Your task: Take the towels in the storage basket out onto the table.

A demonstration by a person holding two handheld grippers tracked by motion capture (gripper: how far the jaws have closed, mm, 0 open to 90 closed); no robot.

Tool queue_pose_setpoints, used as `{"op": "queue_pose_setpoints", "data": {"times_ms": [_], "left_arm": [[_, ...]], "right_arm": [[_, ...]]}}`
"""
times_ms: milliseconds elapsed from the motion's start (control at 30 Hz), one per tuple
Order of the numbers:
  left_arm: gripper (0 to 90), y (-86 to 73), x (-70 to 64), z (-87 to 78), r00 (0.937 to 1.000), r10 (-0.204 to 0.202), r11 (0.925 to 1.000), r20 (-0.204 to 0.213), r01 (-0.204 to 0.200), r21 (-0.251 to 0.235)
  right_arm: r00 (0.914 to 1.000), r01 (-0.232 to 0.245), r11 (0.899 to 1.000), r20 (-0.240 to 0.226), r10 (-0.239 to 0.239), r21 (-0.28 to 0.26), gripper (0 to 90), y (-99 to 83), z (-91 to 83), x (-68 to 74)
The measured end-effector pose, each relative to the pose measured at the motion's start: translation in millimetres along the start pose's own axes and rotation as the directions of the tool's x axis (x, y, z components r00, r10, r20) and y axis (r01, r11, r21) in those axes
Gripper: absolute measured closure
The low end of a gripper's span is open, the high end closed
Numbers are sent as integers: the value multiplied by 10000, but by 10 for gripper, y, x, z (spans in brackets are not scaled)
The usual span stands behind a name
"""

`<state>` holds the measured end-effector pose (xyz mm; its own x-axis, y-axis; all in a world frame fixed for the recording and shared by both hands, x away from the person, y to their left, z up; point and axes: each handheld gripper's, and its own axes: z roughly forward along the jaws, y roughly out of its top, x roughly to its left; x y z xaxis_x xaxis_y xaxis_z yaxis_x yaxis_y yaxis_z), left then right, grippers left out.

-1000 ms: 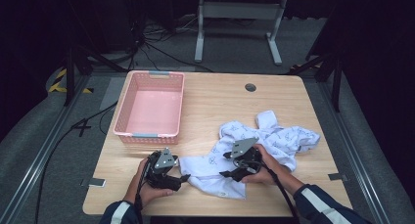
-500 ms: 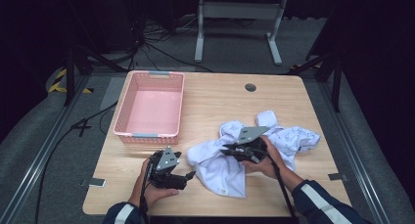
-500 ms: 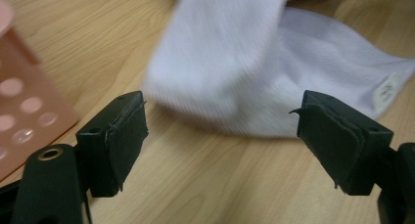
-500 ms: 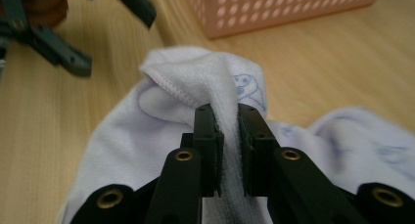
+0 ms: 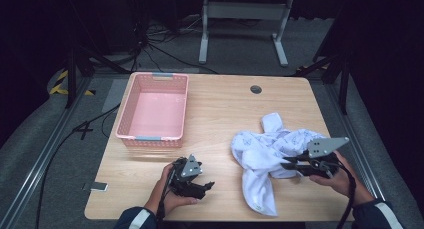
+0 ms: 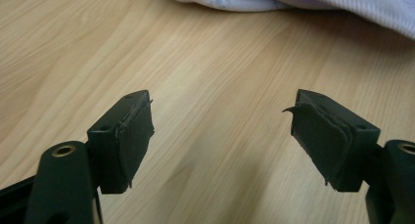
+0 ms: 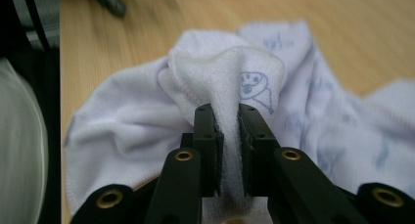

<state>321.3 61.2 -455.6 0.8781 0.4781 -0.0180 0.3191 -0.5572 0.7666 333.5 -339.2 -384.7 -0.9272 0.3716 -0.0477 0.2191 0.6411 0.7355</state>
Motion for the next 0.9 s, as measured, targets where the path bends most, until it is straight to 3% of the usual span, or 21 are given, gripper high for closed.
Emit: {"op": "queue_pose_setpoints", "data": {"times_ms": [100,133,200,233,333,533,600,767,800,900], "left_arm": [[251,110,-74,173,9991,342,9992,230,-347,178],[261,154,-87,246,9983,542,9978,213,-550,376],[268,189,-95,315,9983,568,9971,127,-574,497],[270,266,-78,435,9974,661,9961,287,-676,575],[280,390,-23,611,9978,471,9978,474,-492,454],[295,588,61,936,9955,-122,9997,942,99,243],[313,651,83,1008,9941,-354,9993,1026,365,-92],[367,763,141,1137,9956,-556,9984,753,558,0],[493,794,153,1175,9972,-626,9980,408,622,105],[659,820,169,1203,9985,-553,9985,32,553,-40]], "right_arm": [[10000,-86,9946,-41,91,1030,788,-257,50,13],[9997,-201,9909,169,180,1333,786,-327,78,-7],[9991,-395,9857,246,359,1640,786,-416,106,-58],[9986,-418,9832,379,356,1774,786,-443,111,-81],[9975,-376,9776,662,243,2069,789,-511,147,-130],[9937,-459,9886,1074,306,1431,790,-581,204,-233],[9937,-388,9921,1087,258,1192,791,-600,223,-259],[9934,-396,9955,1107,299,864,792,-609,260,-291],[9936,-416,9965,1081,336,724,792,-604,282,-309],[9939,-486,9973,1014,429,547,795,-600,302,-317]]}}
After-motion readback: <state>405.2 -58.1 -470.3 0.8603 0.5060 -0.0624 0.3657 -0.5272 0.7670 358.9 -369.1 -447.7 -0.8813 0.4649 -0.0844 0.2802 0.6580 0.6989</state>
